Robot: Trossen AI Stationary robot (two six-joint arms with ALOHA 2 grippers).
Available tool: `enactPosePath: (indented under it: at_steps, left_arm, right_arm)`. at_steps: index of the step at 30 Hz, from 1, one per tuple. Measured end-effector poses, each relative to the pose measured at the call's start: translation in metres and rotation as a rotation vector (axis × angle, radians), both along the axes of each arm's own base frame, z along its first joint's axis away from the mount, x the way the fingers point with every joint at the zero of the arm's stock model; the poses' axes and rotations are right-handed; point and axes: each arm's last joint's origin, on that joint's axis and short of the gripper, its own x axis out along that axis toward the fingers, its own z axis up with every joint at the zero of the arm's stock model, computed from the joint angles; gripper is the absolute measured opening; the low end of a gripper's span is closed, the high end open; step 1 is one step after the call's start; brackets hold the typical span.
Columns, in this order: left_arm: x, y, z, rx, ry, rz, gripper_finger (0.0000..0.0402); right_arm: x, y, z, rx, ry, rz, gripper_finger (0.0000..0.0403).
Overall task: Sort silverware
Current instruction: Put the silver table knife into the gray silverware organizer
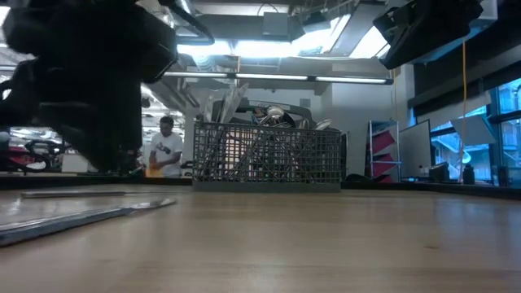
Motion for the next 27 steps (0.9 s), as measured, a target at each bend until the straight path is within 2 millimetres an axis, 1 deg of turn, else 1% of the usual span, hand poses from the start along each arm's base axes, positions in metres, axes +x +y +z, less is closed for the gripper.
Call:
enactPosePath:
  at_steps: [4, 9, 19, 27]
  left_arm:
    - [-0.002, -0.006, -0.009, 0.0, 0.025, 0.007, 0.0127]
    - [-0.003, -0.008, -0.015, 0.011, 0.048, 0.007, 0.0127]
    - [-0.011, -0.004, -0.02, 0.067, 0.14, 0.02, 0.0127]
    - [-0.012, -0.002, -0.02, 0.074, 0.148, 0.028, 0.0127]
  right_arm:
    - [0.0, 0.0, 0.0, 0.0, 0.001, 0.0, 0.001]
    - [0.0, 0.0, 0.0, 0.0, 0.001, 0.0, 0.001]
    - [0.0, 0.0, 0.0, 0.0, 0.002, 0.0, 0.001]
    - [0.0, 0.0, 0.0, 0.0, 0.002, 0.0, 0.001]
